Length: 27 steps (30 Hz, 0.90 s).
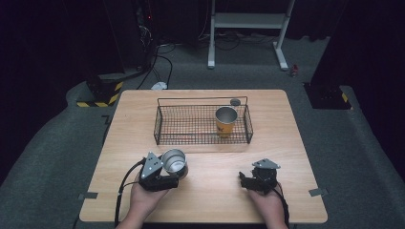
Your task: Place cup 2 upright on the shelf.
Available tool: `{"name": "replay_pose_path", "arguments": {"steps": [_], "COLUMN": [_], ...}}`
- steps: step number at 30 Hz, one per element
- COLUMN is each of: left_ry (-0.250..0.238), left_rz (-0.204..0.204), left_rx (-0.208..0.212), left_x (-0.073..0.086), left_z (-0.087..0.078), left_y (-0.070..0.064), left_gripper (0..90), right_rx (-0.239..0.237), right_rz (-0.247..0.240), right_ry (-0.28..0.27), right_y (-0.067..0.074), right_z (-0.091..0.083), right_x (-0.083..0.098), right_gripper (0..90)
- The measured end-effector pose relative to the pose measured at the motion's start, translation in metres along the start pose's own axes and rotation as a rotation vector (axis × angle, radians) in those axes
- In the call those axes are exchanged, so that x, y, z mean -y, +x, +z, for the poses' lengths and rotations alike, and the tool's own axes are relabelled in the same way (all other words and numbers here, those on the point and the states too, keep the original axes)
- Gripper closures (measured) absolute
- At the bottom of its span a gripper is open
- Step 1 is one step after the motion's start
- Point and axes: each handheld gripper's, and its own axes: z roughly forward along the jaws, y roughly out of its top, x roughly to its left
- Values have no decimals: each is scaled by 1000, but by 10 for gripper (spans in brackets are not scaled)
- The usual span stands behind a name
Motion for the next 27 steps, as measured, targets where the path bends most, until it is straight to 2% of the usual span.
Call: {"name": "replay_pose_path", "arguments": {"steps": [5,16,27], "left_ry": [-8,-22,-38], "left_rz": [-2,-31,-24], "left_rx": [-23,-1,11], "left_x": [-2,-14,-33], "left_z": [0,2,11], "left_y": [3,10,12], "left_gripper": [188,188,188], "right_rx": [-1,-1,3], "right_rz": [-2,-5,-3], "right_ry": [0,-1,-3], "right_y": [0,0,0], "right_z": [0,0,0], "right_x": [0,0,0], "right_gripper": [147,147,151]}}
